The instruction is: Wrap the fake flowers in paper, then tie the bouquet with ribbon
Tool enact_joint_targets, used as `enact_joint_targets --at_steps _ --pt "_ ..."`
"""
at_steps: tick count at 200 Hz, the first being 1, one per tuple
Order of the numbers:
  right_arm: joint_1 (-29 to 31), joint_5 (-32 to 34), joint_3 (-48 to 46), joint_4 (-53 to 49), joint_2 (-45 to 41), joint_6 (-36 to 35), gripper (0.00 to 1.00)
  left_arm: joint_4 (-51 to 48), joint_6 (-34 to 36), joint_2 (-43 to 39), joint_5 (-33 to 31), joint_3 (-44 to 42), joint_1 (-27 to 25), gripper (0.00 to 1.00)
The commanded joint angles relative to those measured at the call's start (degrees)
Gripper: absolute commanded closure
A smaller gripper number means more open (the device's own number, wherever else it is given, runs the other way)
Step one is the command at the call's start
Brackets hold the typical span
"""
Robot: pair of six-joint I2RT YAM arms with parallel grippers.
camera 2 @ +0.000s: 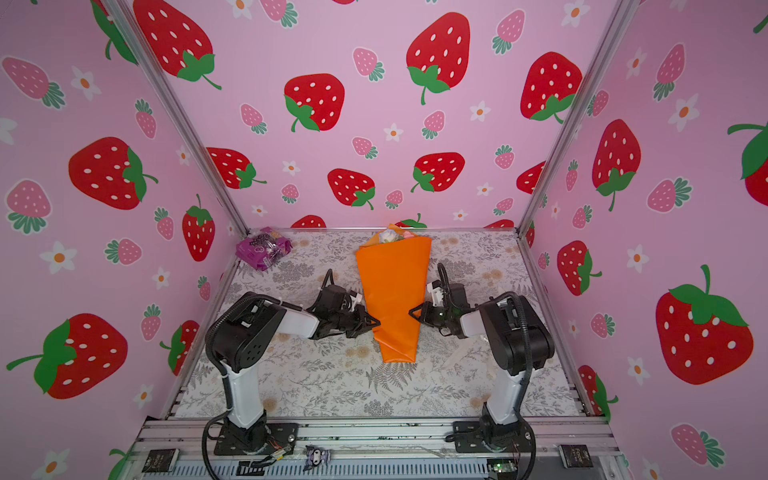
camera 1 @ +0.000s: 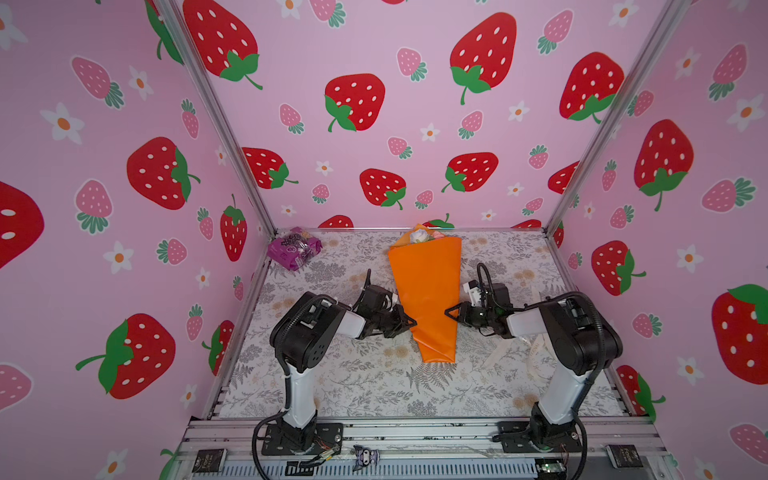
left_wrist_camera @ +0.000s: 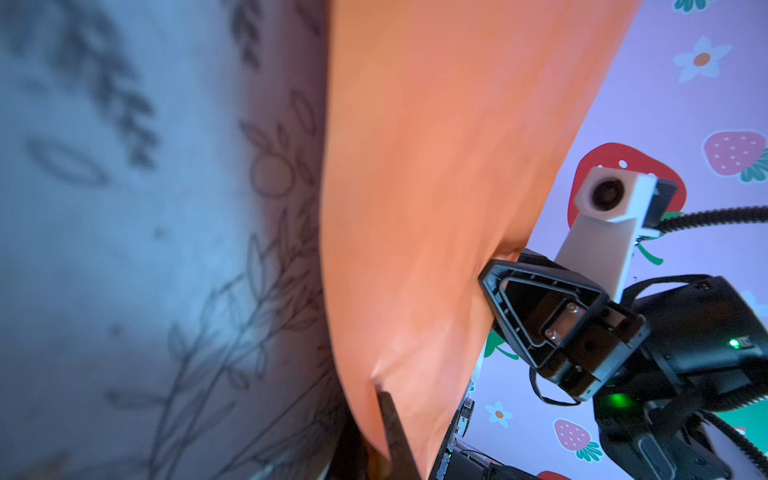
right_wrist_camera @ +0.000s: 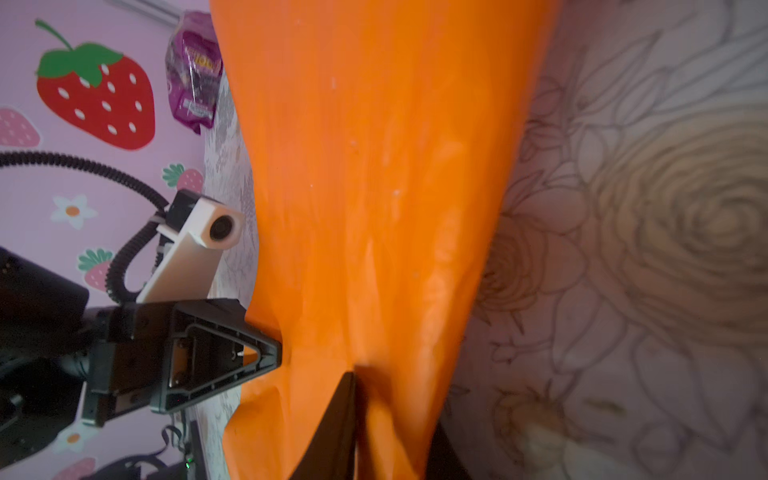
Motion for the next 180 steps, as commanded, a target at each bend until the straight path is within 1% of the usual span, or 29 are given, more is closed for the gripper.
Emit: enact_joint_targets --at_steps 1,40,93,154,180 --pt "-0.62 -0.30 2.60 -0.09 3.47 -0.51 0.83 -4.26 0.01 3.25 -1.87 2.95 1.54 0.91" --pt "-2.01 -0.66 9.12 -0.76 9.98 -0.73 0.87 -5.75 0.37 7.24 -0.97 8.65 3.91 0.91" --pt "-3.35 -0.38 16.38 -4.75 15.64 -1.81 0.87 -7.89 0.46 11.61 -0.18 15.02 4.83 0.91" --pt "-3.44 0.33 20.85 -6.30 18.03 -1.30 0.87 -9.09 -0.07 14.23 -0.41 19.31 5.49 0.91" --pt "-3.44 -0.93 22.78 -6.75 19.05 -0.70 0.86 -10.40 0.23 14.53 -0.67 21.04 5.89 0.92"
